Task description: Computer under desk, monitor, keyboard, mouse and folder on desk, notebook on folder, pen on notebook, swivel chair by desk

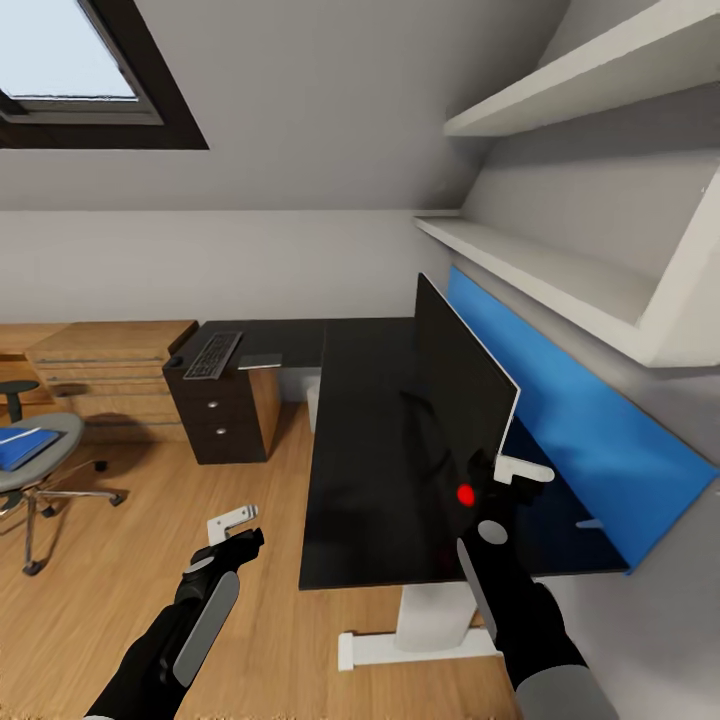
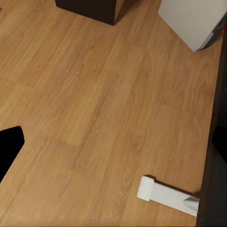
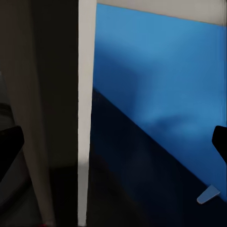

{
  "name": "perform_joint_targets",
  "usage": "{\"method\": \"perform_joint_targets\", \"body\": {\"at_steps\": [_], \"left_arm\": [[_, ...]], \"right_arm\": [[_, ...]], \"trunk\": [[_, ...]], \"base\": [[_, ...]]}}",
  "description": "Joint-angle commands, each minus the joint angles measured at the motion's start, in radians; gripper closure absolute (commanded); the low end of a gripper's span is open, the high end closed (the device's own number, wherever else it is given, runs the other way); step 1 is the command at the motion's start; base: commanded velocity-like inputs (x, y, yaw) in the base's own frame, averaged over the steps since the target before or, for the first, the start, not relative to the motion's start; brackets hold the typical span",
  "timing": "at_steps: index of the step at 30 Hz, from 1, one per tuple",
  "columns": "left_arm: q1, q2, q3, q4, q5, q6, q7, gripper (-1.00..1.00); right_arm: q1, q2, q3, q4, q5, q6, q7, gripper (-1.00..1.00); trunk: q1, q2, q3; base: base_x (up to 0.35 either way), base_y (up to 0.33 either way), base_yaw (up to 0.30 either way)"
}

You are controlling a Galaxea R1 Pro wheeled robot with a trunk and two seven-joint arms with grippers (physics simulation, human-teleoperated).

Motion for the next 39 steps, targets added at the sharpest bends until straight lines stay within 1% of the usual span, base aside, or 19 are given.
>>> {"method": "perform_joint_targets", "body": {"at_steps": [1,17,19,25,27,28,29,30,31,32,34,35,36,37,38,39], "left_arm": [[-0.001,0.001,-0.004,-0.001,0.008,0.002,0.009,-1.00],[-0.001,0.003,-0.002,-0.001,0.012,0.002,0.011,-1.00],[-0.001,0.005,-0.001,0.015,0.014,0.001,0.012,-1.00],[-0.001,0.008,0.001,0.130,0.011,-0.001,0.012,-1.00],[-0.001,0.009,0.001,0.190,0.010,-0.006,0.010,-1.00],[-0.001,0.009,-0.001,0.380,0.006,-0.114,0.006,-1.00],[-0.001,0.008,-0.002,0.422,0.006,-0.148,0.006,-1.00],[-0.001,0.007,-0.003,0.442,0.006,-0.164,0.005,-1.00],[-0.001,0.003,-0.043,0.620,0.005,-0.254,0.002,-1.00],[-0.001,0.003,-0.052,0.641,0.005,-0.260,0.001,-1.00],[-0.001,0.003,-0.084,0.721,0.005,-0.294,-0.006,-1.00],[-0.001,0.002,-0.095,0.763,0.005,-0.325,-0.014,-1.00],[-0.001,0.002,-0.099,0.784,0.006,-0.344,-0.020,-1.00],[-0.001,0.001,-0.105,0.825,0.006,-0.383,-0.035,-1.00],[-0.001,0.001,-0.107,0.846,0.006,-0.403,-0.044,-1.00],[-0.001,0.000,-0.111,0.884,0.006,-0.437,-0.066,-1.00]], "right_arm": [[-0.001,0.000,0.001,0.000,0.008,0.006,-0.005,-1.00],[-0.001,0.000,0.002,0.002,0.004,0.004,-0.002,-1.00],[-0.001,0.000,0.003,0.005,0.004,0.003,0.000,-1.00],[0.000,0.002,0.005,0.005,0.003,0.003,0.000,-1.00],[0.002,0.004,0.006,0.002,0.002,0.002,0.000,-1.00],[0.045,0.007,0.027,0.006,0.000,0.001,0.006,-1.00],[0.058,0.007,0.033,0.006,0.000,0.001,0.006,-1.00],[0.070,0.007,0.038,0.006,0.000,0.002,0.007,-1.00],[0.129,0.007,0.044,0.007,-0.001,0.002,0.007,-1.00],[0.137,0.007,0.044,0.008,-0.001,0.003,0.007,-1.00],[0.167,0.007,0.045,0.016,-0.011,0.003,0.008,-1.00],[0.181,0.008,0.045,0.032,-0.025,0.002,0.009,-1.00],[0.187,0.008,0.046,0.045,-0.034,0.002,0.010,-1.00],[0.197,0.008,0.046,0.078,-0.054,0.000,0.011,-1.00],[0.200,0.008,0.046,0.098,-0.064,-0.003,0.012,-1.00],[0.205,0.007,0.046,0.145,-0.084,-0.016,0.013,-1.00]], "trunk": [[0.000,-0.001,-0.002],[0.000,-0.001,-0.002],[0.000,-0.001,-0.002],[0.000,-0.001,-0.002],[0.000,-0.001,-0.002],[0.000,-0.001,-0.002],[0.000,-0.001,-0.002],[0.000,-0.001,-0.002],[0.000,-0.001,-0.002],[0.000,-0.001,-0.002],[0.000,-0.001,-0.002],[0.000,-0.001,-0.002],[0.000,-0.001,-0.002],[0.000,-0.001,-0.002],[0.000,-0.001,-0.002],[0.000,-0.001,-0.002]], "base": [[-0.224,0.000,0.000],[-0.320,0.000,0.000],[-0.335,0.000,0.000],[-0.335,0.000,0.000],[-0.335,0.000,0.000],[-0.335,0.000,0.000],[-0.335,0.000,0.000],[-0.335,0.000,0.000],[-0.336,0.000,0.000],[-0.336,0.000,0.000],[-0.336,0.000,0.000],[-0.336,0.000,0.000],[-0.336,0.000,0.000],[-0.336,0.000,0.000],[-0.336,0.000,0.000],[-0.336,0.000,0.000]]}}
